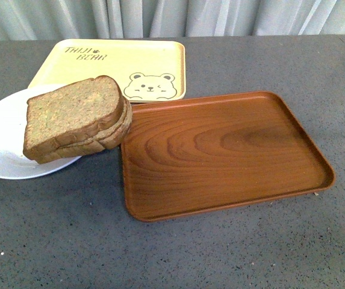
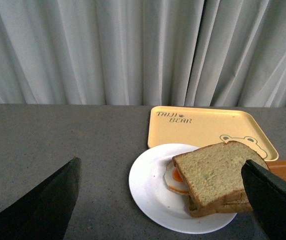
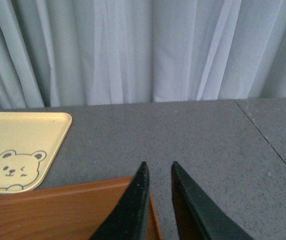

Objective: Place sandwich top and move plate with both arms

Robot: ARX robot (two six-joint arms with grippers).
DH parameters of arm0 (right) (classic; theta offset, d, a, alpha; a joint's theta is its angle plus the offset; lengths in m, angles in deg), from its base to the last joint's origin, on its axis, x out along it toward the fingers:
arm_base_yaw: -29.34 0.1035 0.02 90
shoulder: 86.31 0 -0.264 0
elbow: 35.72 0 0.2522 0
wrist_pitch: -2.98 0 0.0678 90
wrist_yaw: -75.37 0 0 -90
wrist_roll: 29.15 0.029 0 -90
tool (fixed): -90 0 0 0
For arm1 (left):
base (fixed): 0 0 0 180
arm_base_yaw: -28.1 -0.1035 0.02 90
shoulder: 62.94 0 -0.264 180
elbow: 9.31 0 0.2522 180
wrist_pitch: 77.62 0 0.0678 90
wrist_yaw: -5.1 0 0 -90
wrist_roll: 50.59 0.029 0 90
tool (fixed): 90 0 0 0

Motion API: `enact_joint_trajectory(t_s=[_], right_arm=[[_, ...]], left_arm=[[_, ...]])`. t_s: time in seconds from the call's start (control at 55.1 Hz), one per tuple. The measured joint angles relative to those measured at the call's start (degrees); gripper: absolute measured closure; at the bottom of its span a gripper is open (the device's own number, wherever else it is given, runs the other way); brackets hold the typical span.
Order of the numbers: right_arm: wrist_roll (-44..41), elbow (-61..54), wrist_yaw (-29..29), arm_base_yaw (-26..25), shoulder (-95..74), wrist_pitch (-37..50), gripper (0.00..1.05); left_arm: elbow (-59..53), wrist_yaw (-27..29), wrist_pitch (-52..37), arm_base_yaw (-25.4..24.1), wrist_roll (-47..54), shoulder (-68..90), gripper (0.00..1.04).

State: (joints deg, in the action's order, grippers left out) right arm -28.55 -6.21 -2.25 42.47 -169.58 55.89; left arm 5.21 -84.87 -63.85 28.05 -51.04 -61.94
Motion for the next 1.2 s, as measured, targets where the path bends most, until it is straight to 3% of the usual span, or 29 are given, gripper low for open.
enact_joint_trajectory(t_s=[0.454, 0.509, 0.581, 1.199], right_arm=[[-0.24, -12.74, -7.76, -8.22, 27.74, -15.13, 1.03], [-0.26, -13.42, -11.52, -10.97, 30.73, -17.51, 1.03], [-0.26, -14.08, -11.98, -12.72, 34.49, -20.55, 1.03], [-0.26, -14.51, -12.39, -12.94, 57.44, -41.09, 1.03]], left_arm=[[0.00, -0.02, 0.00, 0.00, 0.00, 0.00, 0.09], [0.00, -0.02, 0.00, 0.00, 0.00, 0.00, 0.09], [0.00, 0.00, 0.00, 0.00, 0.00, 0.00, 0.09], [0.00, -0.02, 0.00, 0.00, 0.00, 0.00, 0.09]])
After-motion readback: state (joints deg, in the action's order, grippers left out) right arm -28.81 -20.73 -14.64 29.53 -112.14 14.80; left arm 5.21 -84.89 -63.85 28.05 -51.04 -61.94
